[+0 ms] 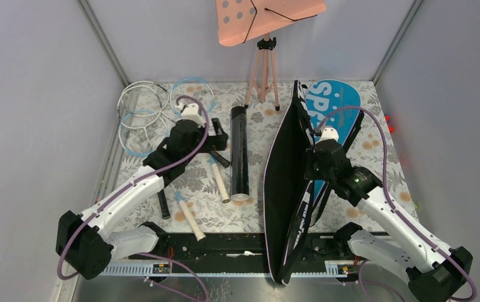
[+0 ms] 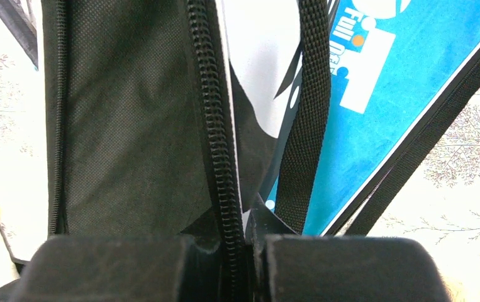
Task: Pack up the badminton gear
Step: Open the racket bag at the center of the board, then pick up the racket from the center of the board.
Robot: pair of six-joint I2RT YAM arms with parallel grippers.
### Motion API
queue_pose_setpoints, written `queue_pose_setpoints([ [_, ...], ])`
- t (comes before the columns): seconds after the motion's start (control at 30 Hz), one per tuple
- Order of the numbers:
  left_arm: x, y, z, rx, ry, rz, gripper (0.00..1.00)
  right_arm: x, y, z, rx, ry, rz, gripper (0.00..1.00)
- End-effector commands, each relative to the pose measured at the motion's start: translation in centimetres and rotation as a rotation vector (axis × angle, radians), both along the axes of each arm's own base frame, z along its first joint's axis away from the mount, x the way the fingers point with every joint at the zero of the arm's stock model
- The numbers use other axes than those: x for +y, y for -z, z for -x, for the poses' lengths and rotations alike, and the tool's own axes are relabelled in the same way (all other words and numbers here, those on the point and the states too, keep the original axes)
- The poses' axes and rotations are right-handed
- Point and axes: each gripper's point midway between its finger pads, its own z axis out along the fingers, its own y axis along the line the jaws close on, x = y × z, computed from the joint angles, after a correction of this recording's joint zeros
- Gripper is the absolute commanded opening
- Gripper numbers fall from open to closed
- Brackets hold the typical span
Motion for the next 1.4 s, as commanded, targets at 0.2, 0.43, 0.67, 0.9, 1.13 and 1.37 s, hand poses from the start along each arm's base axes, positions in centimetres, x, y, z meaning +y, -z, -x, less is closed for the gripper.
queue_pose_setpoints([
  [0.2,22.2,11.5,-2.1,0.337,-0.804,-0.068,0.99,0.3,-0.9,-3.0,-0.063,0.029,0.039,0.00],
  [0.43,27.8,15.9,-1.8,0.425,-0.942,0.125,0.99,2.3,-0.6,-3.7,-0.066,-0.046,0.002,0.00],
  [0.67,28.9,18.6,0.5,0.600,-0.998,0.011,0.88,1.8,-0.9,-3.9,-0.106,-0.029,0.008,0.00],
  [0.9,29.3,18.6,2.4,0.632,-0.960,-0.092,0.68,1.6,-0.8,-4.1,-0.115,-0.018,0.010,0.00],
  [1.13,27.5,20.4,2.0,0.722,-0.809,-0.125,0.64,1.6,-0.8,-4.3,-0.117,-0.018,0.015,0.00],
  [1.37,25.6,20.8,-1.0,0.743,-0.729,-0.232,0.40,1.2,-0.9,-4.2,-0.136,-0.004,0.016,0.00],
])
